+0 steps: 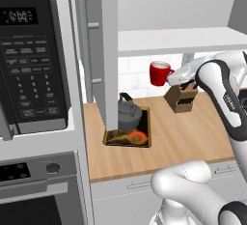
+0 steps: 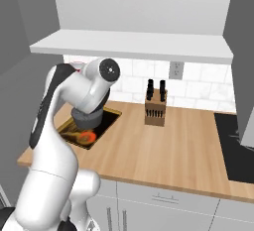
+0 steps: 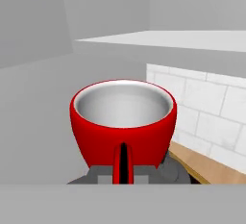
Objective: Pick the kettle from the counter and place it on the tray. Then pick the mug from the cabinet and place it on the tray. Then close the cabinet doors.
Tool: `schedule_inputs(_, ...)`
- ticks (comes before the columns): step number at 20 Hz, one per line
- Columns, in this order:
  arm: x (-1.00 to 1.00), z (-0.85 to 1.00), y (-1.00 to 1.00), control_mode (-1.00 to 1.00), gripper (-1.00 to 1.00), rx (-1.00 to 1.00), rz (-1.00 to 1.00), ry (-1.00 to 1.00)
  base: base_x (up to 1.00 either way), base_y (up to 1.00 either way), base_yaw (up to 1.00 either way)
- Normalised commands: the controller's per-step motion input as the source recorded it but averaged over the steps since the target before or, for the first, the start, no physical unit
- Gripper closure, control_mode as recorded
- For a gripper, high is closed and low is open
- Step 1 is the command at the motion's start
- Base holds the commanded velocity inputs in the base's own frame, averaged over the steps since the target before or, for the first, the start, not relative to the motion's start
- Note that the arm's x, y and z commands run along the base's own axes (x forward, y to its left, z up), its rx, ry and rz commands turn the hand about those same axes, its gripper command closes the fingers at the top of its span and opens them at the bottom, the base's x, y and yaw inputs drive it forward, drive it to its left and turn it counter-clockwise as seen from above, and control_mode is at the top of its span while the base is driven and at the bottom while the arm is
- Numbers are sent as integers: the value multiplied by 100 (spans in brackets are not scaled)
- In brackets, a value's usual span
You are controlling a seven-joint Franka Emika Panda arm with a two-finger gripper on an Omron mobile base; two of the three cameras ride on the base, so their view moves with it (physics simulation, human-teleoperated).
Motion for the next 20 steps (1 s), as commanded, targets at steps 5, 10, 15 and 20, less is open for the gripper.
schedule_inputs(5,0,0,0,-100,100,0,0,0,0,0,0)
schedule_inputs(10,0,-48,0,-100,100,-2,0,0,0,0,0)
schedule_inputs(15,0,-98,1,-100,100,0,8,5,0,0,0)
schedule_inputs(20,3,-100,8,-100,100,0,14,7,0,0,0)
